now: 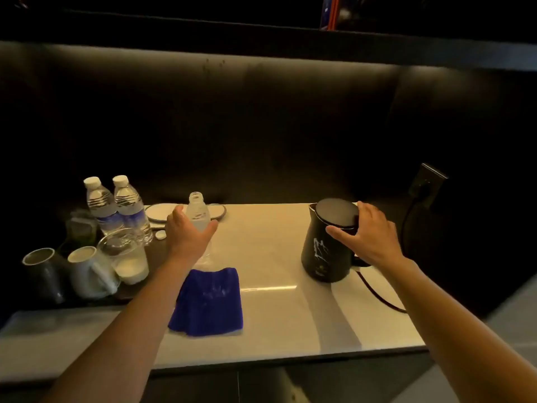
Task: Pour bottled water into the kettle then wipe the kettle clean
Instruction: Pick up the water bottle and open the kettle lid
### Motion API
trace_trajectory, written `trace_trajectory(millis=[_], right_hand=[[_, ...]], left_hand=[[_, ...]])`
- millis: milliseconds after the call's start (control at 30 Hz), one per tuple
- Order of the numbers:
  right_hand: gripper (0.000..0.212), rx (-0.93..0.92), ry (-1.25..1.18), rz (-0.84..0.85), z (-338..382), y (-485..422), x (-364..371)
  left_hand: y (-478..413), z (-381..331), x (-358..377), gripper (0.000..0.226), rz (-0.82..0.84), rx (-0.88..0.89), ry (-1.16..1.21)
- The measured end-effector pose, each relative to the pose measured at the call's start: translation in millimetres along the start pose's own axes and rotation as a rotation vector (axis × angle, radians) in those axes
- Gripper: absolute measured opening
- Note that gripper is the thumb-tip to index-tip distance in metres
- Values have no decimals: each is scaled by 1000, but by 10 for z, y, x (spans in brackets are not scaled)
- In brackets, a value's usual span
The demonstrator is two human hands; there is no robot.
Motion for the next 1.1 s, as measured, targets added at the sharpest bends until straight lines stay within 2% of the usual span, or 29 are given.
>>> trace_trajectory(millis=[133, 200, 333, 467, 767, 967, 1100], right_hand=[[125, -17, 17, 52, -27, -205, 72], [124, -31, 20, 37, -54, -277, 133], [119, -100, -10, -9, -156, -370, 204], [113, -166, -18, -27, -240, -427, 239], [106, -268, -21, -64, -341, -497, 282], [101, -408, -82, -53, -459, -611, 293], [103, -460, -113, -44, -488, -666, 286]], left_hand=[[-221, 50, 167, 97, -3, -111, 38], [-281, 106, 282, 91, -7, -133, 109], [-318, 100, 441, 78, -124, -160, 223], [-321, 30, 551, 73, -199, -186, 241], [-205, -96, 627, 62, -250, -156, 231], [166, -348, 724, 45, -233, -6, 275], [489, -598, 830, 45, -232, 31, 286]])
Point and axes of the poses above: each hand's wrist, its own y-axis away from the middle knuckle, its own x-axis out of the palm, z = x × y, the point moved 2 cm from there along -y, towards the middle knuckle, and after that the axes turned 1 degree about y, right-handed, at the moved point
